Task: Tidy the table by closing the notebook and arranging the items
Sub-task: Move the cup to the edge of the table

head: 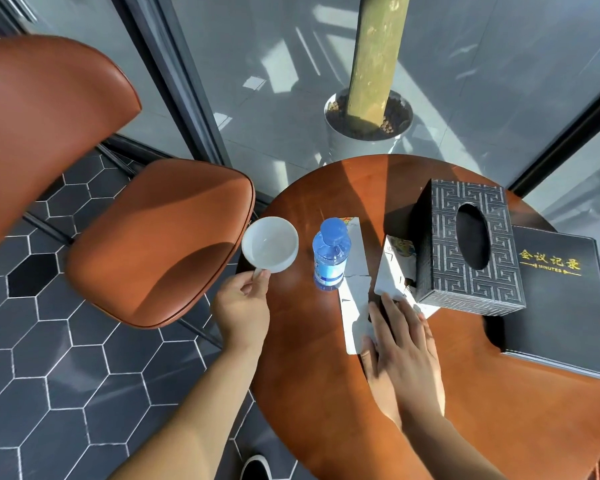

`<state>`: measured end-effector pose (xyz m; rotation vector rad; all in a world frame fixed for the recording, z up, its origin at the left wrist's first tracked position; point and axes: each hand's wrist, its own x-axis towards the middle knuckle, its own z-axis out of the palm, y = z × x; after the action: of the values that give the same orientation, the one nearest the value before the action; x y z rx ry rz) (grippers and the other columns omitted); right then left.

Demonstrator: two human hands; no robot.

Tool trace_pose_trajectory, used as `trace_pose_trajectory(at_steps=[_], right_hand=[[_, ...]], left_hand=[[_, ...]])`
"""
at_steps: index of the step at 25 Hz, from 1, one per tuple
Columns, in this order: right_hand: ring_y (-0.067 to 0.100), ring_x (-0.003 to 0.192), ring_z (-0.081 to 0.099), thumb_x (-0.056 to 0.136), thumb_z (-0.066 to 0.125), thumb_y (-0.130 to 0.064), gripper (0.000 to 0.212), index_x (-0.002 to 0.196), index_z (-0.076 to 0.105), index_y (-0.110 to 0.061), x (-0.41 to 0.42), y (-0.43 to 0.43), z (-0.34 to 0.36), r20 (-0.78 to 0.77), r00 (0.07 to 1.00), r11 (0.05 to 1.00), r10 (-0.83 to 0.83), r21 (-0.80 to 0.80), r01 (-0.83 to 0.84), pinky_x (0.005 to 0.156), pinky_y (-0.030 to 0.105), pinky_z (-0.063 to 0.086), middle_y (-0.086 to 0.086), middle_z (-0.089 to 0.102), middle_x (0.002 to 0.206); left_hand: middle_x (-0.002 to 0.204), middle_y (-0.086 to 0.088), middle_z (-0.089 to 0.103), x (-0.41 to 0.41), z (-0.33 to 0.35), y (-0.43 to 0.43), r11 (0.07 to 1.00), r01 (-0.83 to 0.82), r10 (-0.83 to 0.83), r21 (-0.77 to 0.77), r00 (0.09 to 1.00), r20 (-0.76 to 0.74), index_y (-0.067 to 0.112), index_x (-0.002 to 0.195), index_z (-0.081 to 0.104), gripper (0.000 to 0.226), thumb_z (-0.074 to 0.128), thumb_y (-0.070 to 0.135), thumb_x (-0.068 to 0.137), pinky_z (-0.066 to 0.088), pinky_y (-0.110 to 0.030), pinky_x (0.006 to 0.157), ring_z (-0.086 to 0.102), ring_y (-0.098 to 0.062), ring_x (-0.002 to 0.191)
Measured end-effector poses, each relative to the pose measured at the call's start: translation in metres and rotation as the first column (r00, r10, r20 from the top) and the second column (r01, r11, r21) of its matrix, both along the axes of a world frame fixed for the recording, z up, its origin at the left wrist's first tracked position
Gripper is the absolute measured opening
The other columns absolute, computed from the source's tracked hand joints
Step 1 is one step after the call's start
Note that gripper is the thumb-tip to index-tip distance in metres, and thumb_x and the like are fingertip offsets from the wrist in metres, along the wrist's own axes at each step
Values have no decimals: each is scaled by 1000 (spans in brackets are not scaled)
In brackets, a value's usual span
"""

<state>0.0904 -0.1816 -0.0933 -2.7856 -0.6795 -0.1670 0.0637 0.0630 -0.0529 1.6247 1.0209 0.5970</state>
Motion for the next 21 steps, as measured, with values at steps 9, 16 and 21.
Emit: trace_pose_trajectory(at_steps=[9,16,21], right_hand=[[28,149,29,92,58,-34,61,149,42,-19,2,-3,-5,-2,1000,998,9,-61,-9,119,49,25,2,36,159],[26,148,29,94,48,-35,53,145,47,-20,-1,1,2,-11,1000,1000,-6,17,6,120,47,24,0,41,157],[27,147,33,95,49,-35,51,143,50,-18,0,1,7,-8,1000,1000,-3,18,3,117,48,29,1,44,155]], left_hand=[[76,8,75,16,4,13,998,-55,55,12,998,-16,26,84,76,4,73,26,85,47,-18,68,69,-7,72],[82,6,76,16,-2,19,997,-67,68,-24,997,37,36,79,67,14,77,26,81,58,-34,76,74,-14,77],[100,1,73,10,8,17,1000,-12,10,27,998,66,34,95,61,24,78,26,80,52,-13,70,71,-3,85]])
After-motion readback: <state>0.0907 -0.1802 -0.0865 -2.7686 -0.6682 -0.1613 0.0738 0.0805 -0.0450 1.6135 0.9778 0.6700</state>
